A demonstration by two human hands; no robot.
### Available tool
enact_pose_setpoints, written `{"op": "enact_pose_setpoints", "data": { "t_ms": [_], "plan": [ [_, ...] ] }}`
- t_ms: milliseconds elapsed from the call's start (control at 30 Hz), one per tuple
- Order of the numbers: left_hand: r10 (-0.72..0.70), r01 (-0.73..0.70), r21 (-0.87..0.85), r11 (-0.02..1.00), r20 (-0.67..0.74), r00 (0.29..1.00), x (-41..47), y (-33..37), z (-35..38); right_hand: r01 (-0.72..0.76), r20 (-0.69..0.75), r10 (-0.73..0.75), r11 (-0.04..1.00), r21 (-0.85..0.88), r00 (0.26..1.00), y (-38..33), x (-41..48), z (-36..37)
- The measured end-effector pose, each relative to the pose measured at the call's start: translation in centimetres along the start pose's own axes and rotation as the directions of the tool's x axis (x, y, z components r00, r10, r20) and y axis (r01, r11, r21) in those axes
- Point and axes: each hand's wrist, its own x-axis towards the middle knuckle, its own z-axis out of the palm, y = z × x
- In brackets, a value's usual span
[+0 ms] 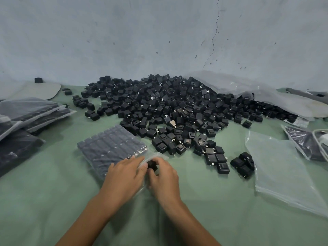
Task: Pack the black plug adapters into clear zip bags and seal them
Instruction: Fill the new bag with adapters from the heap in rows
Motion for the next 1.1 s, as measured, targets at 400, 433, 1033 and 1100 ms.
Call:
{"op": "enact_pose_setpoints", "data": {
  "t_ms": [400, 433, 1033, 1100],
  "plan": [
    [-0.018, 0.018, 0.080, 0.997, 0.006, 1.000, 0.6, 0.1, 0.5, 0.009, -0.038, -0.013, 0.996, -0.092, 0.999, 0.0, 0.6, 1.1],
    [-0.017, 0.017, 0.085, 0.996, 0.003, 1.000, 0.6, 0.1, 0.6, 0.010, -0.032, -0.013, 0.995, -0.098, 0.999, 0.0, 0.6, 1.1],
    [0.020, -0.026, 0.118, 0.993, 0.051, 0.998, -2.2, -1.3, 3.0, 0.000, 0.013, 0.002, 0.989, -0.147, 1.000, 0.6, 0.7, 1.8],
    [0.018, -0.023, 0.109, 0.994, 0.045, 0.999, -2.2, -1.2, 2.9, -0.010, 0.039, 0.016, 0.991, -0.135, 0.999, 0.6, 0.8, 1.7]
  ]
}}
